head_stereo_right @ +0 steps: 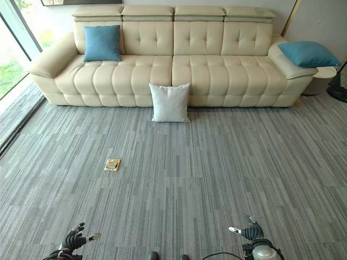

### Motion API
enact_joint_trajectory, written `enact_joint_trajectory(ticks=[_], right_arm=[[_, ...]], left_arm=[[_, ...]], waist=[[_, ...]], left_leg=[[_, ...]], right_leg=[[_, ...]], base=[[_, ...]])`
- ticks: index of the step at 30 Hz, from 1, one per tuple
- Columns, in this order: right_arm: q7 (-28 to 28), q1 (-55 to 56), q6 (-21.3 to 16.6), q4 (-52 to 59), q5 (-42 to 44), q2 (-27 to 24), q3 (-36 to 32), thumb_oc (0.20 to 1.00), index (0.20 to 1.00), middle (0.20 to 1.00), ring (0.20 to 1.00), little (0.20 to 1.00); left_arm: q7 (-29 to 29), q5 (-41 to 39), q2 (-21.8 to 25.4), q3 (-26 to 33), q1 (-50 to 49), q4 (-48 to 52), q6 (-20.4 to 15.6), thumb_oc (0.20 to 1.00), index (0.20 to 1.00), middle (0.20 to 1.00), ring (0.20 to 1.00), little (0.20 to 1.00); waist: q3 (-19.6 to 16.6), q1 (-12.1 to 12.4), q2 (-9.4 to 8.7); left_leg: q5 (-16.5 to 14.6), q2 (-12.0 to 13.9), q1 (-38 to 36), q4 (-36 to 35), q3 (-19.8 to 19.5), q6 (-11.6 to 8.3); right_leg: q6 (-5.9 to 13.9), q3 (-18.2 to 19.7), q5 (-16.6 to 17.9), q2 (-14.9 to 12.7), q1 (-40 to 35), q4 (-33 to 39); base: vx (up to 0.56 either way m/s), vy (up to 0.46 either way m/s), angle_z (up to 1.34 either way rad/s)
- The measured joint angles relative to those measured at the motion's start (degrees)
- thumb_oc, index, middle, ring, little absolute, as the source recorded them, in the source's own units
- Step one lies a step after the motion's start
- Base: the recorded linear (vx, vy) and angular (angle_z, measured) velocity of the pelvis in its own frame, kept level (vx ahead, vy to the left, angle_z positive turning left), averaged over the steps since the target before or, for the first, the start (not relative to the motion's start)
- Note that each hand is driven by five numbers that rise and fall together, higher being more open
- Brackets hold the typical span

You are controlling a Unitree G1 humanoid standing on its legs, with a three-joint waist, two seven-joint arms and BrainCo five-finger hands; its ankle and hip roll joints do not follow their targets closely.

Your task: Pick up all the scattered cushions and arrange them neatly on the sofa.

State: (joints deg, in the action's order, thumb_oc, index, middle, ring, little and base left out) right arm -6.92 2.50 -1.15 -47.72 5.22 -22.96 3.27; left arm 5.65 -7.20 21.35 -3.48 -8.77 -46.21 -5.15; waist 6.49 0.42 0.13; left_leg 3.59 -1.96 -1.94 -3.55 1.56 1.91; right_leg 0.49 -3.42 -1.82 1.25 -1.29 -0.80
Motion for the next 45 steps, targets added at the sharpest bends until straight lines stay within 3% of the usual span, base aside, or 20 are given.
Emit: enact_joint_trajectory(ticks=[11, 20, 23, 24, 26, 27, 29, 30, 31, 32, 33, 34, 35, 36, 37, 40, 42, 43, 45], right_arm=[[-0.47, -0.18, 0.28, -0.26, 2.71, 1.83, 0.20, 1.000, 1.000, 1.000, 1.000, 1.000], [-1.47, -2.72, 0.35, -0.31, 2.72, 3.17, 0.62, 1.000, 1.000, 1.000, 1.000, 1.000], [-1.70, -3.80, 0.37, -0.30, 2.69, 3.44, 0.80, 1.000, 1.000, 1.000, 1.000, 1.000], [-1.71, -4.09, 0.37, -0.29, 2.68, 3.47, 1.04, 1.000, 1.000, 1.000, 1.000, 1.000], [-1.75, -4.14, 0.38, -0.21, 2.66, 3.41, 2.49, 1.000, 1.000, 1.000, 1.000, 1.000], [-1.69, -4.00, 0.37, 0.12, 2.66, 3.59, 3.20, 1.000, 1.000, 1.000, 1.000, 1.000], [-1.81, -3.78, 0.39, 0.62, 2.63, 3.59, 4.12, 1.000, 1.000, 1.000, 1.000, 1.000], [-1.84, -3.25, 0.55, 0.42, 2.61, 3.99, 4.19, 1.000, 1.000, 1.000, 1.000, 1.000], [-1.87, -2.57, 0.57, 0.41, 2.57, 3.99, 4.33, 1.000, 1.000, 1.000, 1.000, 1.000], [-1.93, -1.54, 0.52, 0.53, 2.57, 3.99, 4.31, 1.000, 1.000, 1.000, 1.000, 1.000], [-2.00, 0.60, 0.57, 0.51, 2.56, 3.95, 4.09, 1.000, 1.000, 1.000, 1.000, 1.000], [-2.04, 1.16, 0.57, 0.40, 2.56, 3.77, 3.85, 1.000, 1.000, 1.000, 1.000, 1.000], [-2.06, 0.92, 0.44, 0.22, 2.58, 3.54, 3.36, 1.000, 1.000, 1.000, 1.000, 1.000], [-2.05, 0.64, 0.46, -0.33, 2.61, 3.90, 2.86, 1.000, 1.000, 1.000, 1.000, 1.000], [-1.95, 0.22, 0.31, -0.03, 2.61, 3.81, 2.81, 1.000, 1.000, 1.000, 1.000, 1.000], [-1.93, -2.31, -0.23, 0.87, 2.71, 3.13, 2.89, 1.000, 1.000, 1.000, 1.000, 1.000], [-2.14, -2.75, -0.64, 0.79, 2.77, 2.75, 2.83, 1.000, 1.000, 1.000, 1.000, 1.000], [-2.35, -3.70, -0.71, 0.43, 2.86, 2.93, 2.98, 1.000, 1.000, 1.000, 1.000, 1.000], [-2.39, -4.81, -0.97, 0.40, 3.58, 2.98, 2.93, 1.000, 1.000, 1.000, 1.000, 1.000]], left_arm=[[0.24, -1.36, -0.84, 0.39, 0.40, 1.15, 0.61, 1.000, 1.000, 1.000, 1.000, 1.000], [1.40, -1.62, 2.07, 1.83, 0.71, 5.72, 0.51, 1.000, 1.000, 1.000, 1.000, 1.000], [1.41, -1.62, 2.16, 1.90, 0.82, 5.57, 0.57, 1.000, 1.000, 1.000, 1.000, 1.000], [1.42, -1.60, 1.88, 1.71, 1.50, 5.52, 0.58, 1.000, 1.000, 1.000, 1.000, 1.000], [1.56, -1.32, 1.17, 1.34, 2.38, 4.97, 0.59, 1.000, 1.000, 1.000, 1.000, 1.000], [1.57, -1.24, 1.01, 1.30, 2.43, 4.88, 0.60, 1.000, 1.000, 1.000, 1.000, 1.000], [1.83, -1.21, 0.29, 1.29, 3.60, 2.04, 0.59, 1.000, 1.000, 1.000, 1.000, 1.000], [2.05, -1.16, 0.03, 1.33, 3.92, 0.92, 0.83, 1.000, 1.000, 1.000, 1.000, 1.000], [2.15, -1.14, -0.14, 1.31, 3.62, 0.79, 0.84, 1.000, 1.000, 1.000, 1.000, 1.000], [2.22, -1.12, -0.47, 1.17, 2.54, 1.17, 0.84, 1.000, 1.000, 1.000, 1.000, 1.000], [2.21, -1.11, -1.27, 0.69, 0.93, 1.69, 0.86, 1.000, 1.000, 1.000, 1.000, 1.000], [2.20, -1.12, -1.80, 0.26, 0.00, 1.74, 0.88, 1.000, 1.000, 1.000, 1.000, 1.000], [2.08, -1.12, -2.26, -0.52, -0.77, 1.55, 0.89, 1.000, 1.000, 1.000, 1.000, 1.000], [2.00, -1.11, -2.51, -0.57, -0.58, 1.08, 0.93, 1.000, 1.000, 1.000, 1.000, 1.000], [1.99, -1.12, -2.68, -0.69, -0.56, 1.23, 0.86, 1.000, 1.000, 1.000, 1.000, 1.000], [1.37, -1.10, -2.65, -1.16, 0.68, 1.79, 0.95, 1.000, 1.000, 1.000, 1.000, 1.000], [1.21, -1.06, -1.94, -1.68, 2.45, 3.07, 0.91, 1.000, 1.000, 1.000, 1.000, 1.000], [1.14, -1.00, -0.84, -3.33, 5.12, 4.04, 0.75, 1.000, 1.000, 1.000, 1.000, 1.000], [1.02, -0.65, -0.51, -3.76, 5.81, 4.52, 0.79, 1.000, 1.000, 1.000, 1.000, 1.000]], waist=[[0.45, 0.17, -1.49], [2.14, 2.01, -5.31], [2.63, 2.25, -5.17], [3.37, 2.10, -4.28], [4.06, 2.02, -3.62], [4.13, 1.87, -3.69], [5.11, 1.00, -3.75], [6.05, -0.13, -4.47], [5.91, -0.03, -5.08], [5.66, -0.22, -5.14], [3.23, -0.37, -5.03], [1.90, -0.33, -3.42], [0.86, -0.34, -1.50], [0.73, -0.56, -1.21], [0.45, -0.18, -1.46], [0.28, -0.22, -1.33], [0.86, -1.15, -3.04], [1.68, -0.66, -4.55], [2.42, -0.46, -5.58]], left_leg=[[-0.27, -0.22, 1.57, 0.21, 0.50, 0.03], [-1.96, -0.75, 4.09, 2.31, 2.48, 1.25], [-3.00, -1.06, 3.69, 2.30, 2.85, 2.20], [-3.31, -0.91, 2.87, 2.13, 2.42, 3.42], [-4.38, -0.98, 1.96, 2.24, 2.09, 4.14], [-4.94, -1.12, 1.56, 2.26, 2.02, 4.44], [-6.76, -1.48, 0.22, 3.05, 0.25, 4.88], [-7.94, -2.03, -1.32, 4.54, -0.77, 4.89], [-9.30, -2.47, -2.63, 4.74, -1.37, 4.48], [-12.24, -2.46, -4.29, 5.80, -3.18, 3.65], [-14.81, -1.15, -7.84, 5.17, -6.32, 1.77], [-15.35, 0.37, -8.96, 4.92, -7.40, 0.08], [-15.83, 2.68, -9.36, 5.93, -8.18, -1.22], [-15.53, 3.02, -8.49, 9.42, -9.29, -2.33], [-15.03, 2.77, -6.82, 13.55, -9.61, -3.20], [-14.51, 3.82, -0.82, 25.56, -10.17, -6.45], [-14.54, 4.20, 3.83, 30.11, -8.14, -6.50], [-15.50, 4.61, 8.12, 28.89, -3.20, -5.45], [-14.89, 4.02, 11.23, 21.70, -2.38, -5.71]], right_leg=[[0.27, 0.40, 0.50, -0.29, 1.74, -0.21], [1.01, 2.75, 1.12, -0.82, 4.88, -2.04], [1.86, 2.19, 0.56, -1.32, 7.41, -7.88], [4.42, 1.36, -1.98, -1.89, 10.00, -14.12], [4.81, -0.74, -4.79, -3.55, 14.18, -18.31], [5.23, -0.88, -4.57, -4.14, 16.72, -17.67], [7.68, -1.14, -0.50, -4.80, 22.49, -11.29], [8.11, -3.16, 1.25, -5.65, 23.21, -5.17], [8.06, -3.75, 1.72, -5.91, 24.18, -4.87], [7.42, -4.53, 2.57, -5.83, 23.47, -5.49], [5.99, -4.64, 3.06, -5.13, 21.36, -10.12], [2.75, -5.21, 5.28, -3.51, 20.39, -10.02], [1.64, -7.07, 5.13, -2.01, 19.10, -9.99], [-0.15, -8.19, 5.97, -1.47, 17.41, -9.44], [-4.58, -8.56, 6.93, -1.21, 16.36, -8.71], [-5.60, -8.92, 6.20, 0.40, 12.99, -5.47], [-7.25, -7.34, 4.36, 0.56, 10.68, -3.44], [-7.80, -7.16, 4.78, 0.43, 9.03, -1.00], [-7.50, -7.14, 5.03, 0.75, 7.43, 0.41]], base=[[0.02, 0.042, -0.02], [0.04, 0.066, -0.15], [0.15, 0.104, -0.05], [0.19, 0.045, 0.07], [0.23, 0.031, 0.06], [0.33, 0.013, 0.04], [0.40, -0.024, 0.39], [0.40, -0.075, 0.63], [0.48, -0.131, 0.74], [0.54, -0.237, 0.92], [0.63, -0.325, 0.95], [0.44, -0.256, 0.83], [0.34, -0.237, 0.52], [0.14, -0.117, 0.45], [0.19, -0.170, 0.30], [0.15, -0.118, 0.11], [0.14, -0.072, 0.37], [0.16, -0.037, 0.11], [0.23, 0.006, -0.21]])
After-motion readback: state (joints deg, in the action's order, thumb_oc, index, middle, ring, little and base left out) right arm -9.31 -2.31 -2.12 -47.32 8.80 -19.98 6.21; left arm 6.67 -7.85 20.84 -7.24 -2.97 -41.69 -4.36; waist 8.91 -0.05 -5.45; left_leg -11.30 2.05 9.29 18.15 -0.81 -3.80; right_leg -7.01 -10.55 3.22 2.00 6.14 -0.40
